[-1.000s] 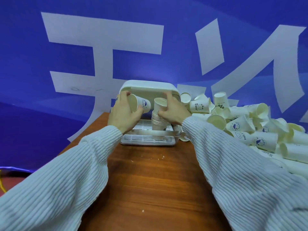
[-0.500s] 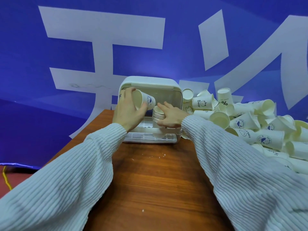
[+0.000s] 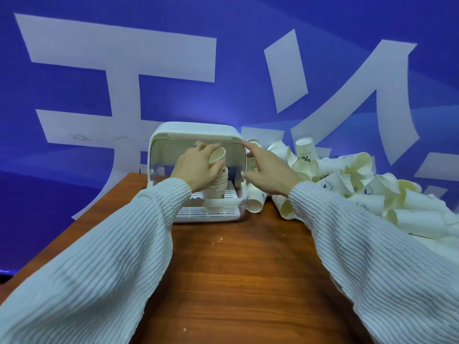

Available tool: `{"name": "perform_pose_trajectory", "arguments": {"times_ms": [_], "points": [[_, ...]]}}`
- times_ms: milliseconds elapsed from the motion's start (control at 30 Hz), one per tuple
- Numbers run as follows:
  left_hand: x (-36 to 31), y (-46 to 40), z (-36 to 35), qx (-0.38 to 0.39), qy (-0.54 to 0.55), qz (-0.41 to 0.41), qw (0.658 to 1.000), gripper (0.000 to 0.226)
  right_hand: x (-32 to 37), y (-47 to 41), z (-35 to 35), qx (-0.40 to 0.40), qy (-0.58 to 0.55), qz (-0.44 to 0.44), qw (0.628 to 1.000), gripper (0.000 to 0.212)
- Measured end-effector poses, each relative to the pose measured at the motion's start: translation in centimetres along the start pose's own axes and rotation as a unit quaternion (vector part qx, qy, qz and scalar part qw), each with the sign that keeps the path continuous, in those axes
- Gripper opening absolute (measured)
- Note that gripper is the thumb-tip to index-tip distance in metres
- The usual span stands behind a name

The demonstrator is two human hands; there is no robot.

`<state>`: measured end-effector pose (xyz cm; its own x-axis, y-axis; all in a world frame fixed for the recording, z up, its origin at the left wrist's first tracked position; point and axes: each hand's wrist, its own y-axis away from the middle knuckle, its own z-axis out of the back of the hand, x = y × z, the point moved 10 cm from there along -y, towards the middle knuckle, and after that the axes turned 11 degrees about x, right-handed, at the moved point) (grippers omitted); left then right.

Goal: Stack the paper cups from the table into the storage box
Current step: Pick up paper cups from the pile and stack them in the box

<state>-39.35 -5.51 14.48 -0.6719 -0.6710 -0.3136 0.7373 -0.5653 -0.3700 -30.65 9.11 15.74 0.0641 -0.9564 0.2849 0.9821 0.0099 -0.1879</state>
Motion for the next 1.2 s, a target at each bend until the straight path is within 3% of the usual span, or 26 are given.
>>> {"name": "perform_pose_trajectory", "arguments": {"times_ms": [167, 333, 400, 467, 533, 700, 800, 900, 1000, 1067, 1133, 1200], "points": [[0.1, -0.3, -5.0, 0.120, -0.105, 0.048, 0.986, 0.066, -2.9, 2.2, 2.7, -0.020, 0.029, -0.031, 0.999, 0.075], [0.3, 0.2, -5.4, 0.145, -0.142, 0.057, 0.978, 0.083, -7.6, 4.5, 4.8, -0.031, 0.031, -0.099, 0.994, 0.062], [-1.5, 0.5, -4.5, 0.088, -0.166, 0.018, 0.982, 0.081, -8.9, 5.3, 4.3, 0.001, 0.074, -0.111, 0.991, 0.061], [-5.2, 1.6, -3.4, -0.015, -0.170, -0.072, 0.983, 0.072, -9.5, 5.8, 2.9, 0.052, 0.139, -0.106, 0.983, 0.069], [-8.7, 2.8, -4.1, -0.060, -0.184, -0.147, 0.970, 0.063, -10.1, 6.2, 1.4, 0.088, 0.214, -0.105, 0.967, 0.080], [-12.9, 2.5, -9.3, 0.009, -0.261, -0.127, 0.957, 0.059, -10.1, 5.8, -0.2, 0.043, 0.321, -0.103, 0.940, 0.092], [-14.7, 2.4, -11.2, 0.019, -0.246, -0.125, 0.961, 0.059, -10.3, 5.5, -0.6, 0.032, 0.348, -0.096, 0.932, 0.084], [-16.3, 2.5, -11.5, -0.017, -0.206, -0.138, 0.969, 0.060, -9.8, 5.5, 0.0, 0.012, 0.367, -0.072, 0.927, 0.071], [-16.6, 2.6, -10.3, -0.069, -0.101, -0.139, 0.983, 0.076, -9.1, 6.5, 2.9, -0.051, 0.271, -0.063, 0.959, 0.075], [-16.7, 2.3, -9.4, -0.073, -0.036, -0.145, 0.986, 0.101, -9.2, 7.7, 5.0, -0.082, 0.104, -0.062, 0.989, 0.081], [-17.3, 1.9, -8.5, -0.054, 0.024, -0.145, 0.988, 0.116, -9.0, 8.7, 5.5, -0.051, -0.063, -0.052, 0.995, 0.084], [-17.9, 1.9, -7.2, -0.043, 0.086, -0.132, 0.987, 0.113, -8.8, 9.4, 5.2, -0.002, -0.144, -0.042, 0.989, 0.083]]}}
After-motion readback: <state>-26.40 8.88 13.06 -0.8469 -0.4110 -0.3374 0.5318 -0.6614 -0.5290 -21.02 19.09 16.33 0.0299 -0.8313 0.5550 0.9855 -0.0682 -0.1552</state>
